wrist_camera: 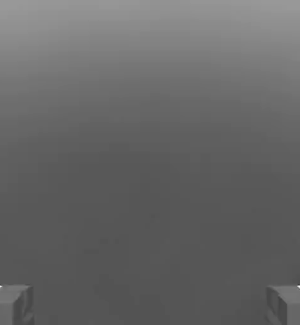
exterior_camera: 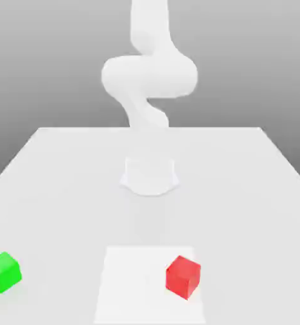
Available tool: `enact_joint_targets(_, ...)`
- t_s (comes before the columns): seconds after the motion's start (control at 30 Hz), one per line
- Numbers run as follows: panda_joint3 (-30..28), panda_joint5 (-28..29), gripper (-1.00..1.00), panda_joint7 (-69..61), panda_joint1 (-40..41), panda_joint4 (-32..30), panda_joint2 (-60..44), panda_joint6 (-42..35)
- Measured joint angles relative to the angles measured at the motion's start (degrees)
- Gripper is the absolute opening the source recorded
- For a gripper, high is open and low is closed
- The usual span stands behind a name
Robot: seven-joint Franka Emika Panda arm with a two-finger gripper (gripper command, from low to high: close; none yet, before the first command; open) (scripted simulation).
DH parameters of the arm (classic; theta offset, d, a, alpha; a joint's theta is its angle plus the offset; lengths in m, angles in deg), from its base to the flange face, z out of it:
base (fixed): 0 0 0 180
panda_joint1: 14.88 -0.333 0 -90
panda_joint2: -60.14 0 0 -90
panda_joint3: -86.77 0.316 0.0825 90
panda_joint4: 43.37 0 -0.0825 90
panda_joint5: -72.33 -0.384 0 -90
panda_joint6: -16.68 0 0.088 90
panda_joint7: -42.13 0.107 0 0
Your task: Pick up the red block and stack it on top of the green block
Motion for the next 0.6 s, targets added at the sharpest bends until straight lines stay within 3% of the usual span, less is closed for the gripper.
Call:
enact_joint_targets(0.33,-4.47,-1.85,0.0,-20.34,-8.42,-8.55,-21.17,10.65)
enact_joint_targets(0.6,-4.79,-2.76,0.0,-35.95,-12.2,-15.27,-37.78,19.02)
